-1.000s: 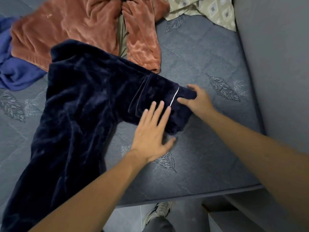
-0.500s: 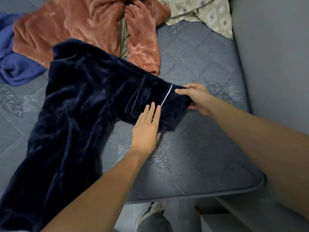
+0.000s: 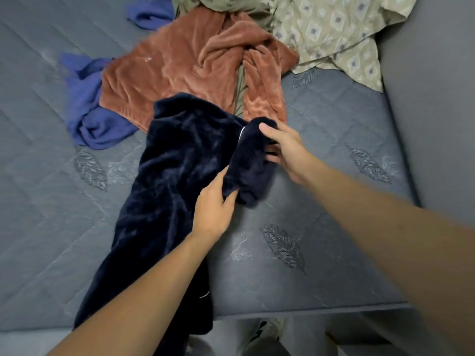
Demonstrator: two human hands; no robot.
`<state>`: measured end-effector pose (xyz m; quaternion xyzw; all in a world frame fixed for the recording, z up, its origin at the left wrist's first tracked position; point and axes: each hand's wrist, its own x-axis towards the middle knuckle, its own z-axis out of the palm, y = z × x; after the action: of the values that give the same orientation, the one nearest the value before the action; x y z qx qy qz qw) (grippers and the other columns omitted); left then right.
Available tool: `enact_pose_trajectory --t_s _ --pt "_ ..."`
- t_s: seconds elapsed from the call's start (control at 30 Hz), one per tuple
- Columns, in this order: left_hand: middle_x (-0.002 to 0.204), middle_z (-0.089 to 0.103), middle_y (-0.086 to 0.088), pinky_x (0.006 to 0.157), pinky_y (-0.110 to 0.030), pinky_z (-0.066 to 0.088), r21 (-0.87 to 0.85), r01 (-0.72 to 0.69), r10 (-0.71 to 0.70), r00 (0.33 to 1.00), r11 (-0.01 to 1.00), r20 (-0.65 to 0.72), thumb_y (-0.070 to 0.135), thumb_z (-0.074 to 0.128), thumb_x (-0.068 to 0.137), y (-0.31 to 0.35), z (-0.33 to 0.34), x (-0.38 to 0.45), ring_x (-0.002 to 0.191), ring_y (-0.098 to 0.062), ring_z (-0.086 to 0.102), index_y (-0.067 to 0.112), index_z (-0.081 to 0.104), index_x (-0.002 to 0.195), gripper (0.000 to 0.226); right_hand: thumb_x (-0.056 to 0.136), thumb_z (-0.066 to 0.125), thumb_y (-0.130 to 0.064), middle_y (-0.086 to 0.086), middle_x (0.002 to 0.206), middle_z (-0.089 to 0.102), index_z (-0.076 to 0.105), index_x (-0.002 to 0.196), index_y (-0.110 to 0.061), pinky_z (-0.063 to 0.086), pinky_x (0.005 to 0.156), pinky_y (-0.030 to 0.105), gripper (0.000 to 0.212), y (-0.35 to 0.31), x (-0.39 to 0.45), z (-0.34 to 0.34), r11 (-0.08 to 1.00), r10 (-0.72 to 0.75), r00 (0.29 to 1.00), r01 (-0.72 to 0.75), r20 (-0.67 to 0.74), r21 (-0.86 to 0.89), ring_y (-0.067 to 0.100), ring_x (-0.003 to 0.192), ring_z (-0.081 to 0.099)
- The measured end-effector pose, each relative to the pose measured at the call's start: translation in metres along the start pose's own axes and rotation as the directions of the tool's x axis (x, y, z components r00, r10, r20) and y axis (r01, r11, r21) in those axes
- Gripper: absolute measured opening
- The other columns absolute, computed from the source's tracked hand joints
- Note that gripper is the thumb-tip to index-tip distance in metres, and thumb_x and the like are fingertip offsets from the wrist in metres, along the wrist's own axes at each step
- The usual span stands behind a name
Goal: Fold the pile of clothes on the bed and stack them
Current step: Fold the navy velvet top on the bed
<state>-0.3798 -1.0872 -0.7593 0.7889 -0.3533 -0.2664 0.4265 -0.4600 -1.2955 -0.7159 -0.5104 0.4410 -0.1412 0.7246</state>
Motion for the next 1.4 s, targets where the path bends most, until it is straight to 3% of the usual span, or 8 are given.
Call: enact_pose_trajectory --t_s 0.17,0.37,0.5,0.6,0.87,1.17,1.27,1.4 --pt "0.109 0.076 0.010 0.098 -0.043 0.057 -0.195 0.135 -0.158 0.981 0.972 -0.110 0.019 0.064 0.103 -0.040 -0.063 0.020 0.101 -0.006 0.071 0.026 0.068 0.133 0.032 0.095 0.074 -0.018 -0.005 0.096 0.072 0.069 0.117 -0.021 0.053 0.093 0.032 0.023 0.015 0.006 0.079 0.952 -0.219 0.975 0.204 -0.039 -0.227 0.006 0.093 0.070" --pt "0.118 0.076 0.004 0.106 -0.053 0.054 -0.463 0.271 -0.363 0.924 0.844 -0.120 0.014 0.061 0.105 -0.080 -0.126 0.044 0.115 -0.018 0.070 0.026 0.069 0.128 0.027 0.102 0.057 -0.045 -0.002 0.161 0.041 0.042 0.157 -0.027 0.023 0.126 0.051 0.059 0.061 0.006 0.143 0.361 -0.457 0.874 0.355 0.169 -0.862 0.022 0.151 0.032" --pt "0.158 0.046 0.004 0.125 -0.036 0.029 0.087 -0.004 0.024 0.974 0.996 -0.224 0.010 0.054 0.098 -0.103 -0.162 0.050 0.147 -0.014 0.041 0.025 0.040 0.158 0.063 0.106 0.044 -0.054 -0.004 0.174 0.016 0.022 0.165 -0.034 0.000 0.130 0.052 0.066 0.088 0.023 0.178 0.211 -0.422 0.879 0.335 0.223 -0.918 0.019 0.161 0.006" --pt "0.172 0.022 0.006 0.129 -0.038 0.017 0.416 -0.442 0.447 0.890 0.795 0.090 0.023 0.047 0.098 -0.105 -0.176 0.075 0.160 -0.017 0.017 0.027 0.031 0.164 0.068 0.106 0.042 -0.055 -0.004 0.175 0.011 0.021 0.166 -0.032 -0.001 0.130 0.052 0.068 0.102 0.039 0.191 0.163 -0.417 0.872 0.349 0.256 -0.923 0.017 0.162 0.001" --pt "0.176 -0.001 0.009 0.131 -0.048 0.008 0.608 -0.380 0.231 0.922 0.698 0.311 0.043 0.031 0.112 -0.157 -0.160 0.125 0.161 -0.012 -0.010 0.026 0.007 0.168 0.064 0.109 0.032 -0.057 -0.002 0.176 0.003 0.012 0.167 -0.031 0.006 0.130 0.051 0.066 0.126 0.047 0.160 0.097 -0.528 0.843 0.176 0.100 -0.980 0.017 0.162 -0.003" --pt "0.175 -0.011 -0.005 0.129 -0.050 0.016 0.530 -0.310 0.202 0.946 0.789 0.252 0.052 0.037 0.109 -0.187 -0.175 0.080 0.162 -0.032 -0.002 0.038 0.001 0.167 0.069 0.106 0.040 -0.060 0.000 0.176 -0.002 0.004 0.166 -0.039 0.016 0.129 0.051 0.073 0.156 0.000 0.159 0.496 -0.399 0.907 0.094 -0.130 -0.863 0.027 0.161 0.000" --pt "0.175 -0.003 -0.015 0.130 -0.047 0.016 0.415 -0.156 0.018 0.948 0.897 0.317 0.059 0.040 0.104 -0.210 -0.191 -0.001 0.162 -0.030 0.005 0.041 0.000 0.166 0.077 0.104 0.056 -0.045 0.010 0.174 0.007 0.002 0.166 -0.039 0.017 0.129 0.044 0.083 0.188 -0.060 0.163 0.647 -0.265 0.947 0.035 -0.182 -0.762 0.028 0.159 0.013" --pt "0.159 0.035 -0.001 0.123 -0.036 0.028 0.357 -0.115 -0.026 0.930 0.927 0.367 0.061 0.041 0.104 -0.234 -0.216 -0.126 0.151 -0.018 0.030 0.053 0.007 0.163 0.068 0.102 0.059 -0.041 0.004 0.153 0.042 0.009 0.167 -0.032 0.029 0.121 0.038 0.083 0.241 -0.148 0.181 0.601 -0.256 0.965 0.109 -0.061 -0.792 0.023 0.142 0.035"
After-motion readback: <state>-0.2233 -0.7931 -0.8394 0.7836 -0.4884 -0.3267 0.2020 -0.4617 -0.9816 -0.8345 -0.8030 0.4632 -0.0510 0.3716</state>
